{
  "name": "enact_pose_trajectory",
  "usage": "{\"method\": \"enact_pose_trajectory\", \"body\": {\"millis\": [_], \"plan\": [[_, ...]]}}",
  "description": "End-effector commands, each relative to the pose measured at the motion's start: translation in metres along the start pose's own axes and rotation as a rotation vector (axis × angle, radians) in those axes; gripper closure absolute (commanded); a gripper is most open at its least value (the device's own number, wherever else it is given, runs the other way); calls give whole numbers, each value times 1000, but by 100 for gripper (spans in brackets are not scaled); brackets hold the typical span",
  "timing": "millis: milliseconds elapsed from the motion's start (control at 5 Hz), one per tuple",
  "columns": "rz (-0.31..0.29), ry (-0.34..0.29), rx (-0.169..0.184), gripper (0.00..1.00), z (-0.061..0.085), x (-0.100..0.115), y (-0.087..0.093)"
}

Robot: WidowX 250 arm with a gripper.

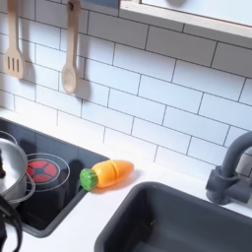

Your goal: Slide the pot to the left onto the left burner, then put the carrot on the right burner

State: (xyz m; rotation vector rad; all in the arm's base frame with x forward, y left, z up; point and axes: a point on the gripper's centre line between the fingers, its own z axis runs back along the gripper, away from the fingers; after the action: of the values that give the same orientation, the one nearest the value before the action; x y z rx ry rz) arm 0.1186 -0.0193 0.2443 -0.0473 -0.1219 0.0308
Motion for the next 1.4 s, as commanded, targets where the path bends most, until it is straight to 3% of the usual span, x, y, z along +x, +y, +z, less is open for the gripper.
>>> {"method": "enact_pose_trajectory", "body": {"millis": [0,600,800,1000,1200], "plan": [[0,0,0,0,0,0,0],[1,8,0,0,-2,-2,0],[48,36,-5,0,-6,1,5],[72,98,-36,0,-9,5,13],[124,116,-38,0,-14,11,20]]}}
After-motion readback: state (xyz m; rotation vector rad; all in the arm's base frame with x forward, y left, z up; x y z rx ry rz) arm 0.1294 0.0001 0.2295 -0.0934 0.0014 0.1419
